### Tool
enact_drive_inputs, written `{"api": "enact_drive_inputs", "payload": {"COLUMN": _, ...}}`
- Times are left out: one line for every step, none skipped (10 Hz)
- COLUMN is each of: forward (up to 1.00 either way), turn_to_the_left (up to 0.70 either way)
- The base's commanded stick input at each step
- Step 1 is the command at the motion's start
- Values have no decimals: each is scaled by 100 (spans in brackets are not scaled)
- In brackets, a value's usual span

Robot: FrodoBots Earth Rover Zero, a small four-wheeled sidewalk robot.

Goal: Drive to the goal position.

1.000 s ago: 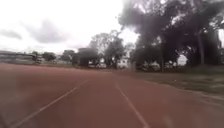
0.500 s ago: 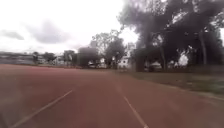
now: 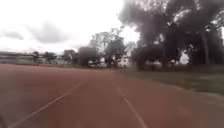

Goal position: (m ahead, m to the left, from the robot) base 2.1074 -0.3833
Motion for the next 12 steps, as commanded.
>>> {"api": "enact_drive_inputs", "payload": {"forward": 67, "turn_to_the_left": 0}}
{"api": "enact_drive_inputs", "payload": {"forward": 67, "turn_to_the_left": 0}}
{"api": "enact_drive_inputs", "payload": {"forward": 67, "turn_to_the_left": 0}}
{"api": "enact_drive_inputs", "payload": {"forward": 67, "turn_to_the_left": 0}}
{"api": "enact_drive_inputs", "payload": {"forward": 67, "turn_to_the_left": 0}}
{"api": "enact_drive_inputs", "payload": {"forward": 67, "turn_to_the_left": 0}}
{"api": "enact_drive_inputs", "payload": {"forward": 67, "turn_to_the_left": 0}}
{"api": "enact_drive_inputs", "payload": {"forward": 67, "turn_to_the_left": 0}}
{"api": "enact_drive_inputs", "payload": {"forward": 67, "turn_to_the_left": 0}}
{"api": "enact_drive_inputs", "payload": {"forward": 67, "turn_to_the_left": 0}}
{"api": "enact_drive_inputs", "payload": {"forward": 67, "turn_to_the_left": 0}}
{"api": "enact_drive_inputs", "payload": {"forward": 67, "turn_to_the_left": 0}}
